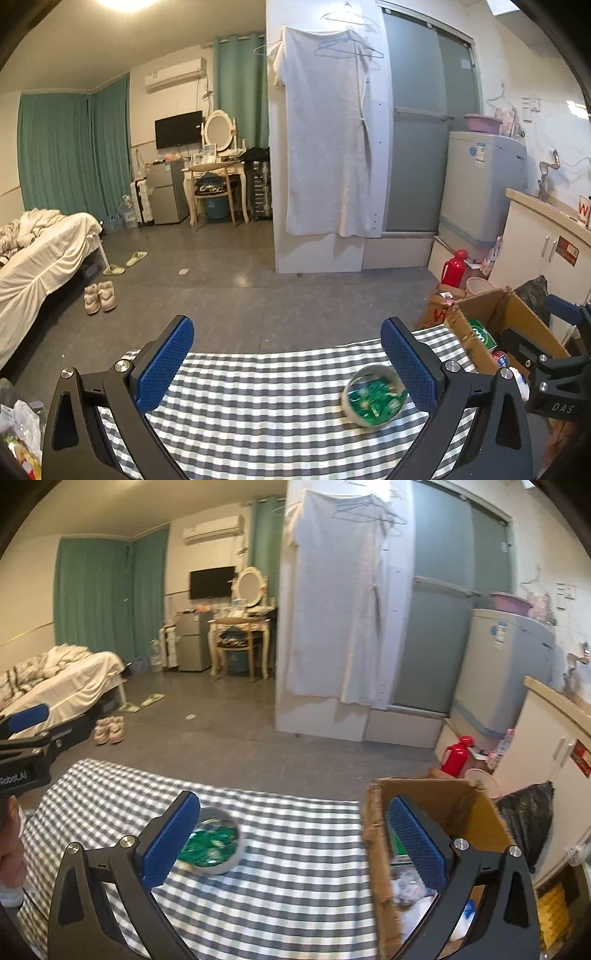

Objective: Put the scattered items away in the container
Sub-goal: 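Withdraw both grippers from the box toward the grey bowl of green packets, then grasp the green snack packets in the grey bowl with the right gripper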

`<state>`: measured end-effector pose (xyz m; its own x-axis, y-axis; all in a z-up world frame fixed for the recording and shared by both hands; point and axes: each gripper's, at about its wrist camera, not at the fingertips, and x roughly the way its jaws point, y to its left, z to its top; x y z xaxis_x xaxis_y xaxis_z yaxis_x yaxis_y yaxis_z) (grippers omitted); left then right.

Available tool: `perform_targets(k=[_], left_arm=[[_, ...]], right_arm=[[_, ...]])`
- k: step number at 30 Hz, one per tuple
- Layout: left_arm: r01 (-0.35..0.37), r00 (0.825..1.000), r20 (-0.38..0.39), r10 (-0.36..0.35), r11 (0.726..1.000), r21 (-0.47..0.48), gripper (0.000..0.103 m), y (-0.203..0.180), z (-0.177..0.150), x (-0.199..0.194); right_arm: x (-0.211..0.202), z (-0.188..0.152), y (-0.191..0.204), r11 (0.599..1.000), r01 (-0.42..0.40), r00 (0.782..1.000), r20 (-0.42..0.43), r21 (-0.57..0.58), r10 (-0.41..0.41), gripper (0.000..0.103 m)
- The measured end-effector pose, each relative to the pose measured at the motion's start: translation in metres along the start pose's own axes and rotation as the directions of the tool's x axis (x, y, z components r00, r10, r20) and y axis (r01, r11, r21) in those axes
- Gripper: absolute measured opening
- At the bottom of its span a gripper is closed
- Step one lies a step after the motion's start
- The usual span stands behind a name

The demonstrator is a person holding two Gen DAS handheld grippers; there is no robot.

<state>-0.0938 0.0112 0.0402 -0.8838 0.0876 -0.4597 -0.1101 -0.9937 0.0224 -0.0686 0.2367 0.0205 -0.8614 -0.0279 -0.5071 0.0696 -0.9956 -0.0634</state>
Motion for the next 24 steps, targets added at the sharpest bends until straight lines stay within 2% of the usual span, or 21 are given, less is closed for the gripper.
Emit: perform_targets(k=[8,11,15,16,19,24], left_arm=[[-0.019,0.999,-0.031,0.019,1.000,-0.003,0.103,0.014,-0.013,0.011],[-0.022,0.999,-0.040,0.022,1.000,0.001,0.103,0.016,-0.017,0.016],[-0.019,0.998,-0.060,0.019,1.000,-0.005,0.103,0.020,-0.023,0.022],[-0.018,0.997,-0.069,0.017,1.000,-0.005,0.103,0.021,-0.026,0.025],[-0.017,0.996,-0.093,0.016,1.000,-0.005,0.103,0.024,-0.034,0.031],[-0.001,0.990,-0.143,0.003,1.000,0.011,0.103,0.023,-0.047,0.044]], right_arm=[[0.037,-0.015,0.038,0.991,-0.109,0.990,-0.102,-0.077,0.101,0.102],[0.049,-0.023,0.042,0.986,-0.138,0.982,-0.143,-0.088,0.125,0.095],[0.065,-0.033,0.052,0.978,-0.183,0.965,-0.212,-0.104,0.158,0.073],[0.067,-0.035,0.054,0.976,-0.192,0.961,-0.224,-0.106,0.164,0.071],[0.077,-0.041,0.060,0.969,-0.220,0.947,-0.260,-0.108,0.187,0.070],[0.088,-0.048,0.069,0.964,-0.235,0.938,-0.290,-0.125,0.191,0.067]])
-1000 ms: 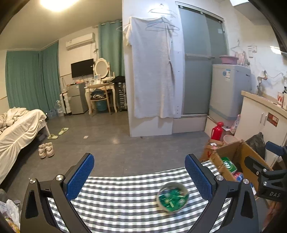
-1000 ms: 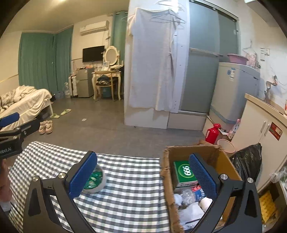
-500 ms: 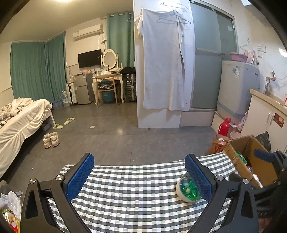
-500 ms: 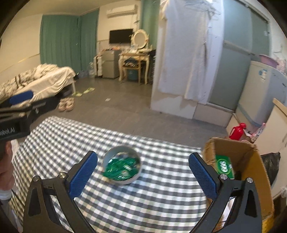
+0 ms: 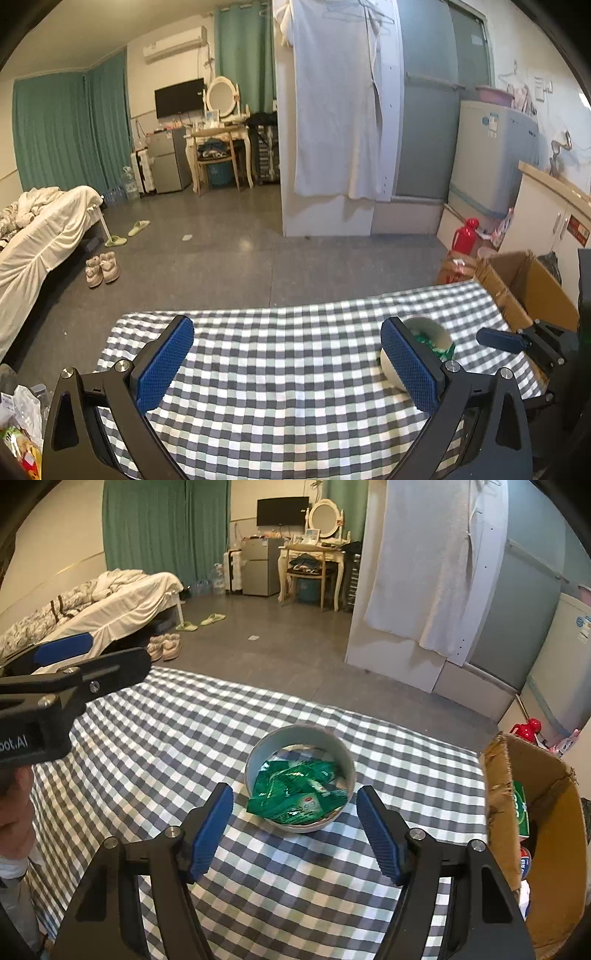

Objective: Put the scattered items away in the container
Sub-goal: 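Grasp the green snack packets in the grey bowl with the right gripper, then lift the packets and bowl with the right gripper while the left approaches the bowl rim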

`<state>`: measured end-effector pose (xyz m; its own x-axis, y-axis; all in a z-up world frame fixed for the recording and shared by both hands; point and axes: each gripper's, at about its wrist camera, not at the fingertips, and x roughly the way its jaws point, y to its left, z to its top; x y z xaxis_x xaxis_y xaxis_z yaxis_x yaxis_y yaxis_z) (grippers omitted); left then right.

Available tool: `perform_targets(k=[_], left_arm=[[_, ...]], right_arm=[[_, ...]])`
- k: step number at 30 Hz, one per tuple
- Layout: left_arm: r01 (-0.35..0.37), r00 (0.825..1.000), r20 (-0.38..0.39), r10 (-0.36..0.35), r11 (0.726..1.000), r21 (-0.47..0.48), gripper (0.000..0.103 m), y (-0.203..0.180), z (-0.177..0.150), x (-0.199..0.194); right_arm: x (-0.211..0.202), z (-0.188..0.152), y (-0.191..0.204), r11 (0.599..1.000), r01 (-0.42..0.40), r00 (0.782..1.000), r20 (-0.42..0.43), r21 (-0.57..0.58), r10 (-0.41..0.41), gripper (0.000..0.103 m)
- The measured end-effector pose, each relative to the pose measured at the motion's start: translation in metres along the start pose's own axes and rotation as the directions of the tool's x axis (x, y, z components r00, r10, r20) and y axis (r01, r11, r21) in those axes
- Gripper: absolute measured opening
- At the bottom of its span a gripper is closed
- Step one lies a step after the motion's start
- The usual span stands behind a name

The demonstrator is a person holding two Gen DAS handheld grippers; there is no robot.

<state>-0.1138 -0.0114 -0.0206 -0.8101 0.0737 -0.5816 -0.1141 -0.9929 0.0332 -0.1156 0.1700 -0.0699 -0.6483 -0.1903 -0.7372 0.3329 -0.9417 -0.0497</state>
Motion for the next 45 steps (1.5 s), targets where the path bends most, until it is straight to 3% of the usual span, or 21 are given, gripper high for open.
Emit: perform_targets(k=[3,9,16,21,28,33,35,38,45], left_arm=[[0.021,1.000,-0.022,-0.021,1.000,0.001,0.103,-0.001,-0.003,0.008],[0.032,0.998,-0.050,-0.033,0.999,-0.016,0.103,0.004,-0.008,0.020],[0.038,0.997,-0.061,-0.038,0.999,-0.016,0.103,0.003,-0.009,0.024],[0.041,0.997,-0.067,-0.042,0.999,-0.015,0.103,0.004,-0.010,0.025],[0.041,0.997,-0.068,-0.042,0.999,-0.010,0.103,0.002,-0.011,0.026],[0.044,0.996,-0.075,-0.044,0.999,-0.002,0.103,0.002,-0.010,0.029],[0.044,0.996,-0.078,-0.044,0.999,0.001,0.103,0.001,-0.010,0.030],[0.045,0.996,-0.080,-0.045,0.999,-0.001,0.103,0.000,-0.011,0.031],[0.051,0.995,-0.083,-0.051,0.999,0.002,0.103,-0.001,-0.010,0.031]], right_arm=[[0.011,0.000,0.004,1.000,-0.021,0.999,-0.033,-0.015,0.020,0.057],[0.023,0.000,0.004,1.000,-0.021,0.998,-0.054,-0.014,0.021,0.056],[0.023,-0.002,-0.001,0.998,-0.068,0.995,-0.069,0.018,0.069,0.031],[0.020,-0.003,-0.003,0.995,-0.087,0.994,-0.063,0.041,0.089,0.026],[0.021,0.012,-0.011,0.995,-0.084,0.995,-0.048,0.057,0.087,0.027],[0.034,0.019,-0.009,0.999,-0.030,0.996,-0.080,0.031,0.032,0.027],[0.040,0.019,-0.010,0.999,-0.011,0.994,-0.108,0.032,0.014,0.030],[0.048,0.018,-0.012,1.000,0.014,0.990,-0.141,0.013,-0.012,0.045],[0.056,0.020,-0.009,0.999,0.033,0.985,-0.169,-0.035,-0.038,0.046]])
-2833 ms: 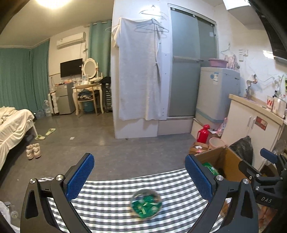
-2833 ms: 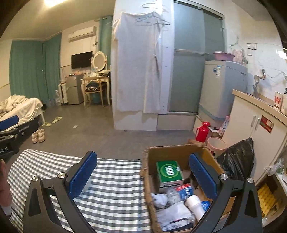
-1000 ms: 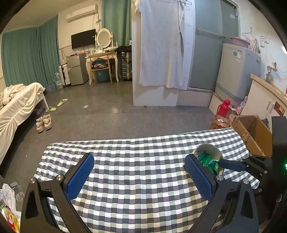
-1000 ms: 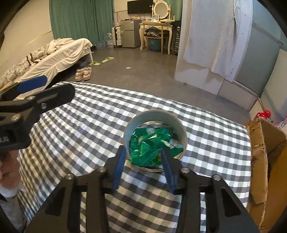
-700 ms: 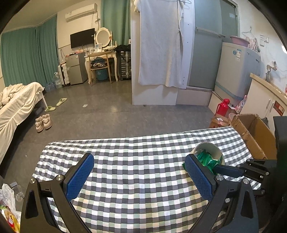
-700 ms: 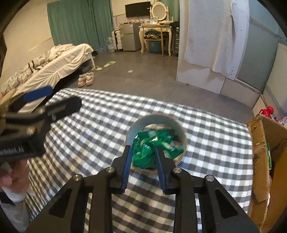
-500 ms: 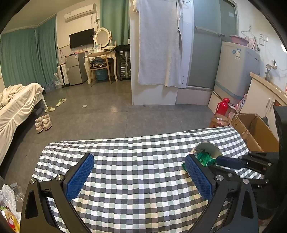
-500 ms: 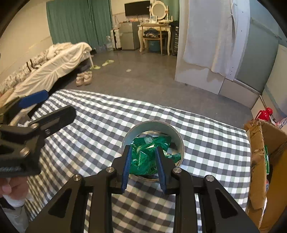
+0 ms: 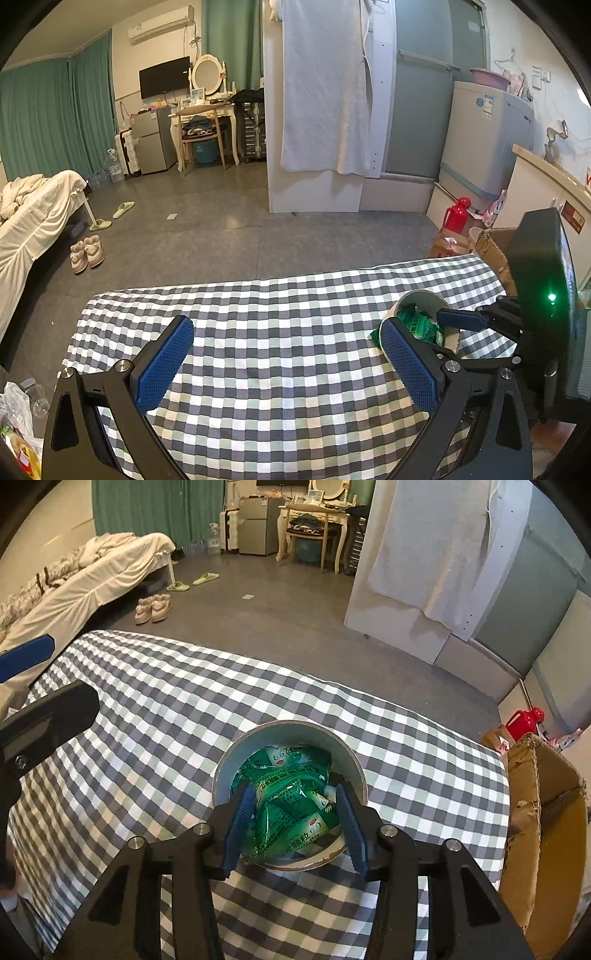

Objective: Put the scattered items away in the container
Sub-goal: 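Lift the packets and bowl with the right gripper while the left approaches the bowl rim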

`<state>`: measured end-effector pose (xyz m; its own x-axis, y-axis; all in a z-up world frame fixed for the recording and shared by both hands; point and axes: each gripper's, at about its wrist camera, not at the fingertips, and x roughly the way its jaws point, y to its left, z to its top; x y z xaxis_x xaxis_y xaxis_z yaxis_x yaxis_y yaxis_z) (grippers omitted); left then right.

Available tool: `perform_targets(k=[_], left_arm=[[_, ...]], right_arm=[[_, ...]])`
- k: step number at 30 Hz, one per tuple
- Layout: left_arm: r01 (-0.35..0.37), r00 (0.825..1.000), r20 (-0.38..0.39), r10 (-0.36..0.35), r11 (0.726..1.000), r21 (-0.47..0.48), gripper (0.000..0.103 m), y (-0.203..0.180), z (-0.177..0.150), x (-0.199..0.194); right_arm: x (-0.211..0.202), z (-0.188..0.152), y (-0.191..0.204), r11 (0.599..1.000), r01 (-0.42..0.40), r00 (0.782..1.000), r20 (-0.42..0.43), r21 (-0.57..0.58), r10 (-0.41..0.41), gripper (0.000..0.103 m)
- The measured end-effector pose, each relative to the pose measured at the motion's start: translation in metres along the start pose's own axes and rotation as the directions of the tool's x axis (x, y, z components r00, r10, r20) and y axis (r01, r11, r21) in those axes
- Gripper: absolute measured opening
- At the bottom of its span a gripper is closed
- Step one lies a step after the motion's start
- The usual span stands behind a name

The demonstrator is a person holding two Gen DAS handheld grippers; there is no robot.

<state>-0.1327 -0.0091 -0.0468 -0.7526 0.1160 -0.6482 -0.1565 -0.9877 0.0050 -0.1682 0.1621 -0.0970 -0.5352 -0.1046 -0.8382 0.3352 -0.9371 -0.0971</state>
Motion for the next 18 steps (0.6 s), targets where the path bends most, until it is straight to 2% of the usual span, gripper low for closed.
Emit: perform_targets(k=[2,3,6,10,15,18], left_arm=[[0.003,1.000,-0.003,-0.003,1.000,0.001,0.103,-0.001,0.000,0.001],[0.006,1.000,-0.005,-0.006,1.000,-0.001,0.103,0.000,0.000,0.002],[0.012,1.000,-0.008,-0.012,1.000,-0.011,0.103,0.001,0.000,0.003],[0.015,1.000,-0.012,-0.015,1.000,-0.019,0.103,0.003,0.000,0.003],[0.024,1.000,-0.009,-0.025,0.999,-0.020,0.103,0.001,0.002,-0.001],[0.033,0.999,-0.005,-0.033,0.999,-0.027,0.103,0.001,0.003,-0.004]], right_arm=[[0.000,0.000,0.003,1.000,0.011,1.000,-0.002,-0.015,-0.011,0.042],[0.000,-0.002,0.004,1.000,0.003,1.000,-0.003,-0.015,-0.003,0.031],[-0.004,-0.006,0.000,0.999,-0.033,0.999,0.022,0.013,0.032,0.026],[-0.018,-0.012,-0.005,0.996,-0.081,0.995,0.066,0.040,0.078,0.025],[-0.050,-0.017,-0.002,0.998,-0.059,0.989,0.136,0.033,0.054,0.025],[-0.063,-0.019,0.001,0.998,-0.058,0.988,0.147,0.025,0.053,0.025]])
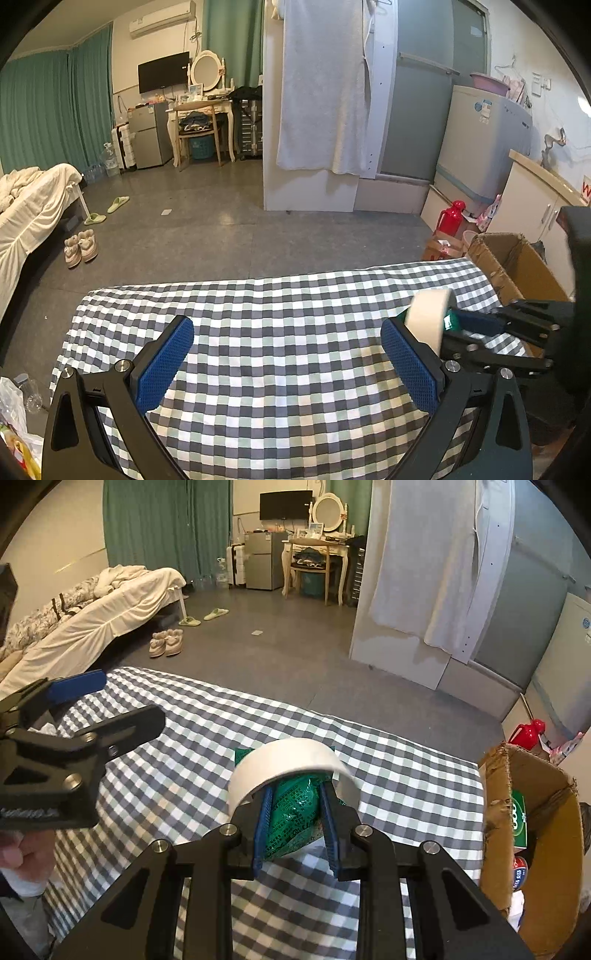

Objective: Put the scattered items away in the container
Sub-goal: 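Lift the packets and bowl with the right gripper while the left approaches the bowl rim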

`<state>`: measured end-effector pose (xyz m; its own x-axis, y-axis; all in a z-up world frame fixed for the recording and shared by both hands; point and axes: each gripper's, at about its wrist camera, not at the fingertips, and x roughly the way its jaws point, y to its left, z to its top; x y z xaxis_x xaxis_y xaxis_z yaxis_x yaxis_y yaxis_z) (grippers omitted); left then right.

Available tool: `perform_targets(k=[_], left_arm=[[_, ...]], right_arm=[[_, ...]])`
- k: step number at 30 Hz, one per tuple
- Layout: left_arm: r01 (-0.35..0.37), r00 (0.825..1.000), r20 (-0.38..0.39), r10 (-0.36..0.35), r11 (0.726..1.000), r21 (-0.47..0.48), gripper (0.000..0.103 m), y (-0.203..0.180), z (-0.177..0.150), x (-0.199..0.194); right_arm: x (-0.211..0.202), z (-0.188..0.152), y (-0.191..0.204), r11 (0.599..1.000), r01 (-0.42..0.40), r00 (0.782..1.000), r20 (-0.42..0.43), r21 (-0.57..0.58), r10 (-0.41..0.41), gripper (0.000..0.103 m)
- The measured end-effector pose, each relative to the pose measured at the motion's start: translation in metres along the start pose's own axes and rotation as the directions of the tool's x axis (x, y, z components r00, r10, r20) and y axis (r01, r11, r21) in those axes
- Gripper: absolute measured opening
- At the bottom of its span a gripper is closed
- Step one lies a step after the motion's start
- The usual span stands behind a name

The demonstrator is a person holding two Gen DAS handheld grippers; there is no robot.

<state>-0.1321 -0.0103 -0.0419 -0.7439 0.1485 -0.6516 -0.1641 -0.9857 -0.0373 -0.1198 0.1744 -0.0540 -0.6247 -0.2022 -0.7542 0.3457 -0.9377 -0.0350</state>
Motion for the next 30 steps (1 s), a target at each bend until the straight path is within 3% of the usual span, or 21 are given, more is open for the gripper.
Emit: perform_targets(k=[5,10,14,19,25,30], left_arm=[[0.006,1.000,0.007,-0.006,1.000,-0.005,0.103,0.000,0.002,-0.006],[0.015,1.000,0.010,-0.015,1.000,0.005,0.103,-0.003,0.002,-0.010],[0.044,0.999,-0.002,-0.044,0.999,0.026,0.103,-0.008,-0.002,-0.010],[0.086,0.996,-0.048,-0.081,0.989,0.117,0.103,-0.029,-0.023,-0.006],[0.113,0.992,-0.089,-0.092,0.956,0.270,0.103,-0.074,-0.044,0.004],[0.136,0.990,-0.083,-0.117,0.943,0.303,0.103,-0.099,-0.047,0.016]], right_arm=[[-0.014,0.001,-0.003,1.000,0.007,1.000,-0.016,0.000,-0.007,0.025],[0.001,-0.008,-0.009,1.000,0.004,0.994,-0.108,-0.011,-0.005,0.025],[0.006,-0.015,-0.020,1.000,0.002,0.993,-0.117,0.019,0.000,0.025],[-0.001,-0.014,-0.026,0.999,-0.005,0.995,-0.098,0.033,0.008,0.026],[-0.009,-0.014,-0.023,0.999,-0.016,0.996,-0.083,0.030,0.018,0.025],[-0.012,-0.016,-0.027,0.999,-0.023,0.997,-0.078,0.036,0.026,0.025]])
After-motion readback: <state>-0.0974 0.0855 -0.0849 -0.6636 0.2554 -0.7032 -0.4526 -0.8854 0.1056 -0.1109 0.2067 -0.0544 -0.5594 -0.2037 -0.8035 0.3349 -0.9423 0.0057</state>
